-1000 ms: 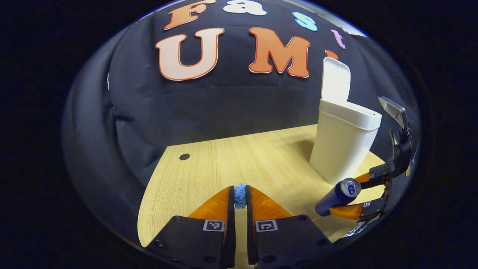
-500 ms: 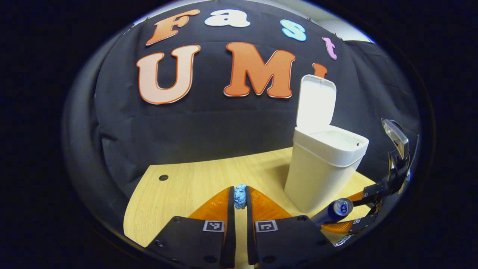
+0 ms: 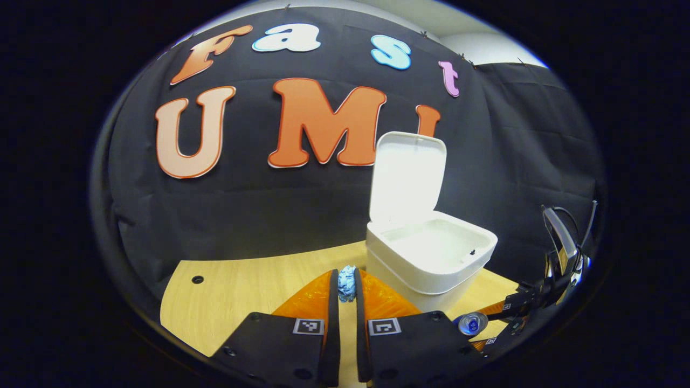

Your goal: Press the lid of the desktop garbage bin to open it, pick up the crumpled paper on the desktop and throw it into the bin, then pick up the pop can on the desktop and drop it into the bin, and finally close the garbage bin lid.

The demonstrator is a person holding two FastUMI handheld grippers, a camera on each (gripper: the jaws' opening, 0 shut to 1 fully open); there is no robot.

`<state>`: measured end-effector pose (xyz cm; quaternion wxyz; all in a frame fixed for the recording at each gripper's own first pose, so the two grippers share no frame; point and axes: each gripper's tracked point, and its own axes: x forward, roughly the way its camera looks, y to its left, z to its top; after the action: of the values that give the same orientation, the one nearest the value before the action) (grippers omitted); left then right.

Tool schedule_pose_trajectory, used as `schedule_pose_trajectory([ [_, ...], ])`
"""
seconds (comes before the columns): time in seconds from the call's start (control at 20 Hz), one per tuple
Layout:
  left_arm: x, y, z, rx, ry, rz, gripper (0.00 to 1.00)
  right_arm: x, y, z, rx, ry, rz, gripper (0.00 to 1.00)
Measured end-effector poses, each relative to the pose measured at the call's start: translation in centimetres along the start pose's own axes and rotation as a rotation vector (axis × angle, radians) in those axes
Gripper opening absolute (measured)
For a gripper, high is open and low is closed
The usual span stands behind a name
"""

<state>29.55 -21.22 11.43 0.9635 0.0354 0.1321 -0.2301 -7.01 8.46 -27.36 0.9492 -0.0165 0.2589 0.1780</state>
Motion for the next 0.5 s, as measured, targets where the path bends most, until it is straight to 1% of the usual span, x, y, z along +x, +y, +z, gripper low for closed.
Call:
schedule_pose_trajectory([
  [0.35, 2.7, -5.9, 2.4, 0.013, -0.032, -0.096, 0.16, -1.8, -2.9, -0.8, 0.044, -0.012, -0.032, 0.8],
  [0.5, 3.7, -8.1, 2.9, 0.016, -0.034, -0.136, 0.16, -2.7, -4.1, -1.1, 0.052, -0.02, -0.061, 0.8],
])
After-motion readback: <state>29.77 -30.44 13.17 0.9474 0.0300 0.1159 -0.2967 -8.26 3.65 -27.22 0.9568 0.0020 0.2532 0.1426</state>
